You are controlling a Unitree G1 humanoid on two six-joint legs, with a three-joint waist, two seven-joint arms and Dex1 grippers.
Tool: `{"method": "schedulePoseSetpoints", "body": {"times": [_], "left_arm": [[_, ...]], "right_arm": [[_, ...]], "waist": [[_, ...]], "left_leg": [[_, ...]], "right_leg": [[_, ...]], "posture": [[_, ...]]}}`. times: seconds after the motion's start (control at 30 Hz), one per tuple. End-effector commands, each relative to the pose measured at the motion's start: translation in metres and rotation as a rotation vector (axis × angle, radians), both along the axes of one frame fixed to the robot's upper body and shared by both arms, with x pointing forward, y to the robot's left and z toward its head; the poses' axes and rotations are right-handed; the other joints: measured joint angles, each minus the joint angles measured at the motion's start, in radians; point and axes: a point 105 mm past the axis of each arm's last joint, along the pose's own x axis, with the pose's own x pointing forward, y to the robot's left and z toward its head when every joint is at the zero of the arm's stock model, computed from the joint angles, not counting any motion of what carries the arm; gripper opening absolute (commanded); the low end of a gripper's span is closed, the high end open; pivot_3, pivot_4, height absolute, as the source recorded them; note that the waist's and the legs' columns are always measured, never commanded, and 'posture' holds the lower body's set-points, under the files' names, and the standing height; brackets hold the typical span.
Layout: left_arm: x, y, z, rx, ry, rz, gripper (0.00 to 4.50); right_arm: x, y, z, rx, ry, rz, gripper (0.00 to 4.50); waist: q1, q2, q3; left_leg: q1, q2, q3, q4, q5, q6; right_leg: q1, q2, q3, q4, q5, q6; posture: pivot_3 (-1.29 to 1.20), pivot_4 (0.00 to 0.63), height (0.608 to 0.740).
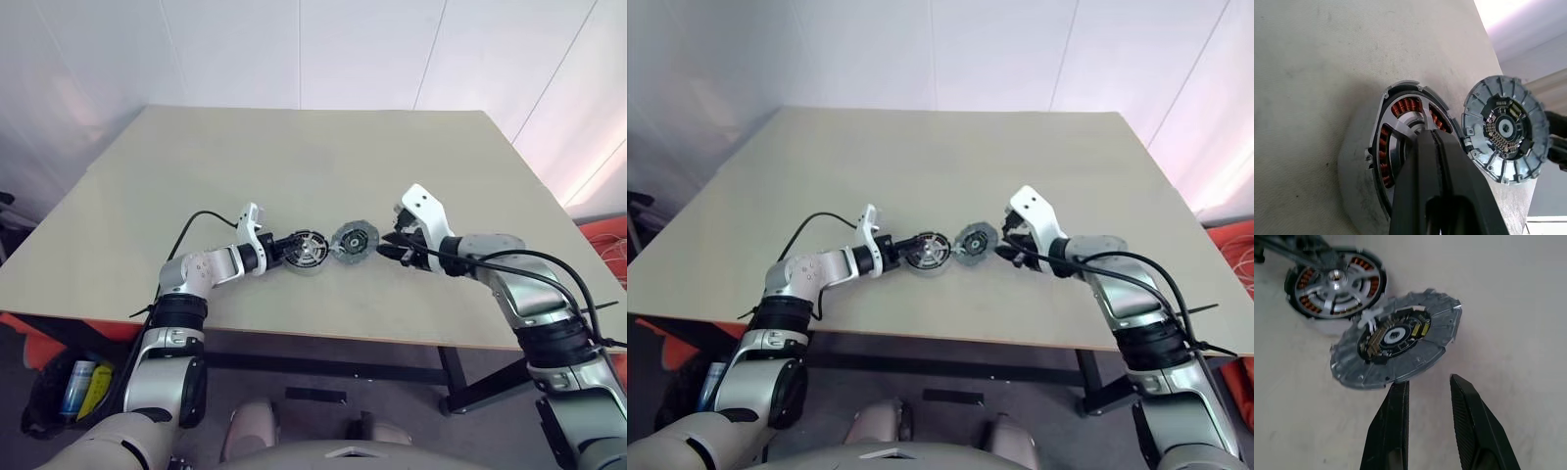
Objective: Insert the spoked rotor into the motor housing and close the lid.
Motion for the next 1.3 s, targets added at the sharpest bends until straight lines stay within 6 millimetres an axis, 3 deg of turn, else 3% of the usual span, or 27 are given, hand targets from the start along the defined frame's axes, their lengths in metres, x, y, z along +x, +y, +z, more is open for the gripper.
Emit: {"method": "schedulePoseSetpoints", "body": {"times": [0.03,0.2,0.5,0.63,1.03,1.3], "left_arm": [[0.0,0.007,-0.009,0.058,0.028,0.014,0.04],[0.002,0.011,-0.009,0.063,0.023,0.032,0.0],[0.006,0.015,-0.01,0.069,0.022,0.053,0.0],[0.008,0.016,-0.01,0.074,0.02,0.061,0.0],[0.014,0.034,-0.004,0.09,0.0,0.124,0.0],[0.018,0.044,-0.001,0.094,-0.009,0.157,0.0]], "right_arm": [[0.007,0.005,0.009,0.004,-0.042,0.004,1.43],[0.007,0.012,0.01,0.025,-0.046,0.031,0.04],[0.003,0.044,0.039,0.204,-0.048,0.101,0.04],[0.004,0.059,0.043,0.24,-0.045,0.124,0.04],[0.01,0.085,0.017,0.261,0.014,0.116,0.04],[0.015,0.084,0.005,0.249,0.031,0.094,0.04]], "waist": [[0.0,0.0,0.0],[-0.002,0.0,0.0],[-0.004,0.0,0.0],[-0.003,0.0,0.0],[-0.005,0.0,0.0],[-0.006,-0.001,0.0]], "left_leg": [[0.0,0.0,0.0,0.0,0.0,0.0],[-0.002,0.0,0.0,0.0,0.0,0.0],[-0.001,0.001,0.0,-0.001,0.0,-0.001],[-0.001,0.0,0.0,-0.001,0.001,-0.001],[-0.005,0.0,0.0,-0.004,0.003,-0.006],[-0.006,0.0,0.0,-0.005,0.003,-0.006]], "right_leg": [[0.0,0.0,0.0,0.0,0.0,0.0],[-0.002,0.0,0.0,-0.001,0.0,0.0],[-0.002,0.0,0.0,0.0,0.0,0.0],[-0.002,0.0,0.0,0.0,0.0,0.0],[-0.007,0.0,0.0,-0.001,0.0,0.0],[-0.008,0.0,0.0,-0.002,0.0,0.0]], "posture": [[0.0,0.0,0.74],[0.0,0.0,0.74],[0.0,0.0,0.74],[0.0,0.0,0.74],[0.0,0.0,0.74],[0.0,0.0,0.74]]}}
